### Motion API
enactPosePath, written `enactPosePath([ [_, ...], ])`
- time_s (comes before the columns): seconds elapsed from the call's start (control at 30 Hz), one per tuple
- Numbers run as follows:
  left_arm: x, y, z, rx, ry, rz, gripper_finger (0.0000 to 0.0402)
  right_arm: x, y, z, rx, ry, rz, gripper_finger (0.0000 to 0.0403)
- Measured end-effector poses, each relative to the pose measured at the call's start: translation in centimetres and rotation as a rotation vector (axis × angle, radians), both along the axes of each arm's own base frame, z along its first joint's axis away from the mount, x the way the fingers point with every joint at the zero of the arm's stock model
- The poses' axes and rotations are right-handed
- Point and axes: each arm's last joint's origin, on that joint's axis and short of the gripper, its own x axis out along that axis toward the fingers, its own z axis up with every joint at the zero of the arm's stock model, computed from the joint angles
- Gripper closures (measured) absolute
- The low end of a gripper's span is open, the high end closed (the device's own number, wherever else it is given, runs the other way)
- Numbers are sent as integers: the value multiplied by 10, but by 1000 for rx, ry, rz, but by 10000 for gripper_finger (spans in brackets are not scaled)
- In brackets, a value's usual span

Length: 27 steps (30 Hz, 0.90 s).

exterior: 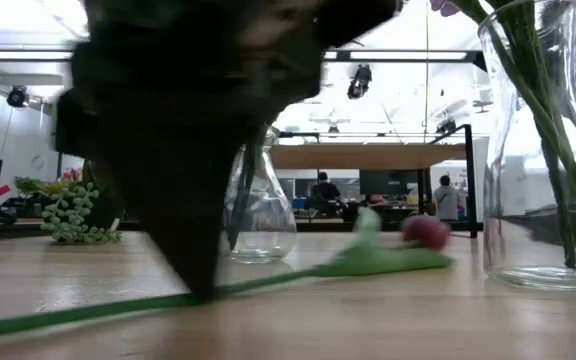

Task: Pick and place flowers into a vace then onto a shelf
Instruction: Put the red tulip into the left transparent vase

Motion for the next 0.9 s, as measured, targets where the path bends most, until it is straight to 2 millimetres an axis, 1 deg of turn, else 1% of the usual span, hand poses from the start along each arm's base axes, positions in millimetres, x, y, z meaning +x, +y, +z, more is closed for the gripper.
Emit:
enactPosePath([
  [0.17, -19, -3, 11, 30, 87, 35, 401, 0, 0, 0, 0, 0, 0, 394],
  [0.3, -28, -6, 17, 41, 128, 30, 401, 0, 0, 0, 0, 0, 0, 394],
  [0.73, -43, -20, 15, 38, 176, -14, 401, 0, 0, 0, 11, 0, 1, 394],
  [0.9, -45, -23, 15, 29, 178, -4, 401, 0, 0, 0, 11, 0, 1, 394],
])
